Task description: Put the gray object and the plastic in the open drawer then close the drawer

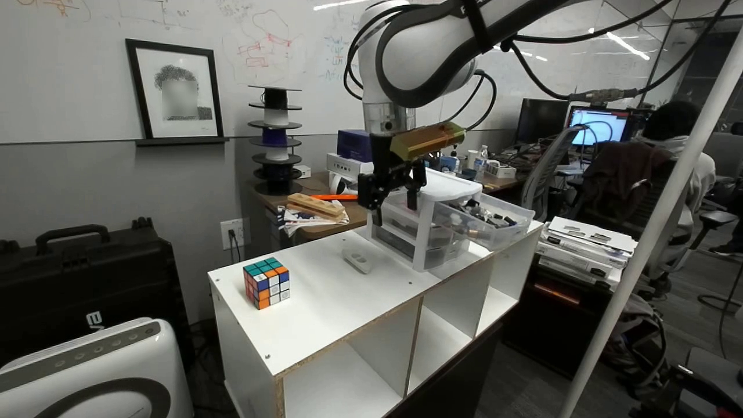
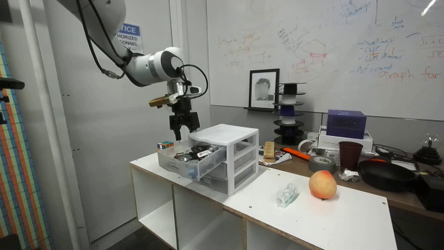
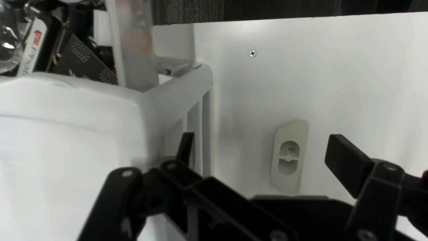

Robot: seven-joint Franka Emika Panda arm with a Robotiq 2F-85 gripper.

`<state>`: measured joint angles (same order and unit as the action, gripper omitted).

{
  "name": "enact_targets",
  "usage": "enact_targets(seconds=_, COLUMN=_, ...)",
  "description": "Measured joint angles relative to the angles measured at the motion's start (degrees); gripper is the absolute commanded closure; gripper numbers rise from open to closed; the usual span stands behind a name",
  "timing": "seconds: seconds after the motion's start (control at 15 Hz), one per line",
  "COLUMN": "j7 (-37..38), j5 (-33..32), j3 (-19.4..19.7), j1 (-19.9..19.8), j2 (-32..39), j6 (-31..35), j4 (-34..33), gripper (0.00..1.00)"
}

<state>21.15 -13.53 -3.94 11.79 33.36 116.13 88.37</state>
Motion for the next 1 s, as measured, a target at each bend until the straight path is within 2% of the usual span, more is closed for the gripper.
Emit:
enact_targets(seconds=0.53, j7=0.0, j5=9.1, j3=0.0, j1=0.0, j2=8.9, j6=0.3, j4=-9.3, gripper=0.00)
enact_targets(seconds=1.0, j7=0.0, j5=10.4, j3=0.3, j1=0.0, j2=16.0, j6=0.3, j4=-15.5, gripper=0.00)
